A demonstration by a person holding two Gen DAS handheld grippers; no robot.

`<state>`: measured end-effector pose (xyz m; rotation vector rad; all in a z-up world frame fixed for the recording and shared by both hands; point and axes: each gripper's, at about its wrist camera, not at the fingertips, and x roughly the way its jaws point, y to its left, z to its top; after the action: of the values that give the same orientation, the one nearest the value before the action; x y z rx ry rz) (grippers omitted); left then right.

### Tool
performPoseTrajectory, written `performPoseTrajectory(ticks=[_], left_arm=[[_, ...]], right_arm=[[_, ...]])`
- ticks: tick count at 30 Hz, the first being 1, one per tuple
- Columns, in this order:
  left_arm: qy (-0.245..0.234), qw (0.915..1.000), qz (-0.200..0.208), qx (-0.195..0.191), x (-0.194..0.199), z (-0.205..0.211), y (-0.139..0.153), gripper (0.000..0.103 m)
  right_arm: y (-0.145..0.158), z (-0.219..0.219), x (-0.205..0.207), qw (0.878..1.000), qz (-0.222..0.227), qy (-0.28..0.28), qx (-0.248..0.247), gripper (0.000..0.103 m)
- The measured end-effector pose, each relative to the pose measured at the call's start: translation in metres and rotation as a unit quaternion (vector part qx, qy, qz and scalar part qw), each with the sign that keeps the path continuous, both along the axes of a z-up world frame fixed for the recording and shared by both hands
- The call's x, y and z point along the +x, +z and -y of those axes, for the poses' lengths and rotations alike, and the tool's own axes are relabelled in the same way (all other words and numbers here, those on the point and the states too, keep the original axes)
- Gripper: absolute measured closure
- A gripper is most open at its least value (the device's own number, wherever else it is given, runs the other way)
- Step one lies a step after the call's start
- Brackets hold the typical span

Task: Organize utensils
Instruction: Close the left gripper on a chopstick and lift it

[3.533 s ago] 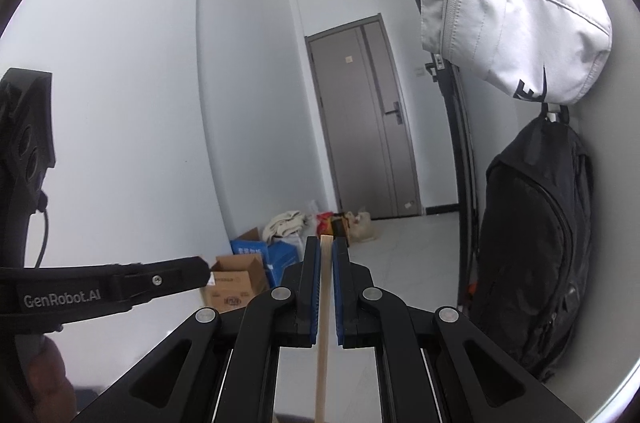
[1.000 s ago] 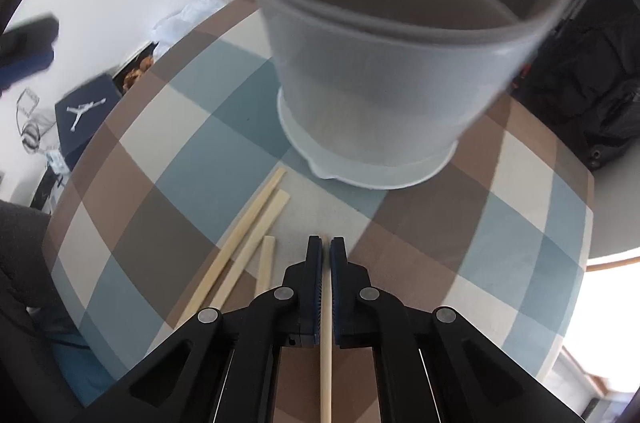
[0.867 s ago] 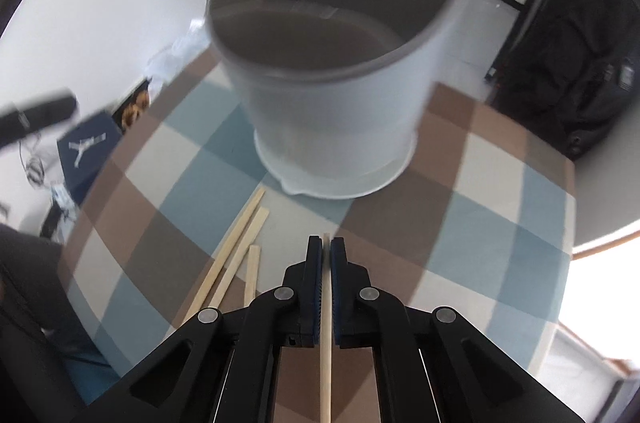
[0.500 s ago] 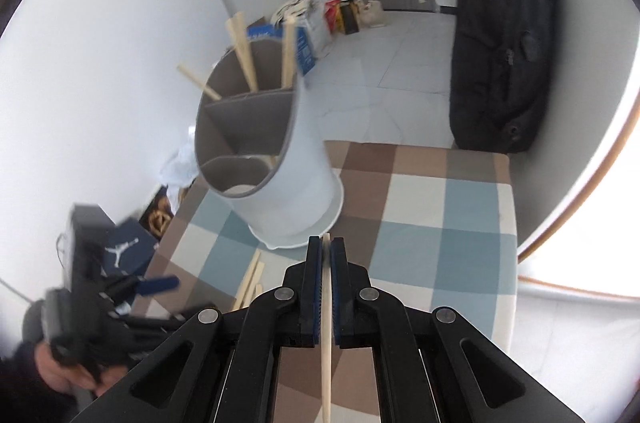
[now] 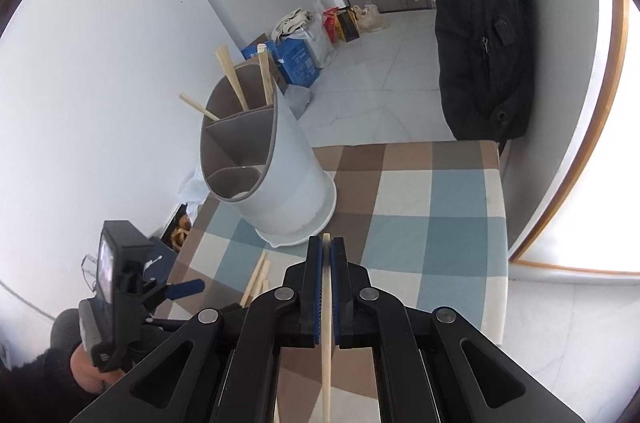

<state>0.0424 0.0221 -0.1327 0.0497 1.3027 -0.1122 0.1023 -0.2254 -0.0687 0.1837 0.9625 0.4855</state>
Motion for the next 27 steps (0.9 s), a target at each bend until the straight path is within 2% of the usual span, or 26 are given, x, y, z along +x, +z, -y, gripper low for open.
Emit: performPoseTrajectory(ticks=[7, 17, 18, 19, 20, 21, 22, 27], left_arm=[[0.008, 0.9999, -0.012, 0.005, 0.021, -0.006, -0.002, 0.036], [0.001, 0.9999, 0.012, 0.005, 0.034, 0.014, -0.012, 0.038], [-0.003, 0.9999, 0.017, 0.001, 0.032, 0.015, -0.012, 0.047], [-0.012, 0.9996, 0.026, -0.001, 0.029, 0.016, -0.010, 0.064], [-0.020, 0.9993, 0.032, -0.002, 0.028, 0.019, -0.007, 0.073], [-0.029, 0.9989, 0.035, -0.005, 0.025, 0.021, -0.006, 0.090], [-0.032, 0.9988, 0.035, -0.010, 0.028, 0.020, -0.007, 0.100], [-0.035, 0.9978, 0.052, -0.021, 0.025, 0.015, -0.007, 0.101]], right_arm=[[0.004, 0.001, -0.001, 1.000, 0.003, 0.000, 0.014, 0.100], [0.007, 0.007, 0.001, 1.000, 0.001, -0.009, 0.027, 0.100], [0.007, 0.007, 0.002, 1.000, 0.001, -0.010, 0.029, 0.100], [0.007, 0.008, 0.002, 1.000, 0.001, -0.010, 0.029, 0.100], [0.007, 0.008, 0.002, 0.999, 0.001, -0.011, 0.030, 0.100], [0.007, 0.008, 0.002, 1.000, 0.001, -0.011, 0.030, 0.100], [0.006, 0.008, 0.003, 1.000, 0.000, -0.011, 0.029, 0.100], [0.004, 0.004, 0.003, 1.000, -0.002, -0.010, 0.026, 0.100]])
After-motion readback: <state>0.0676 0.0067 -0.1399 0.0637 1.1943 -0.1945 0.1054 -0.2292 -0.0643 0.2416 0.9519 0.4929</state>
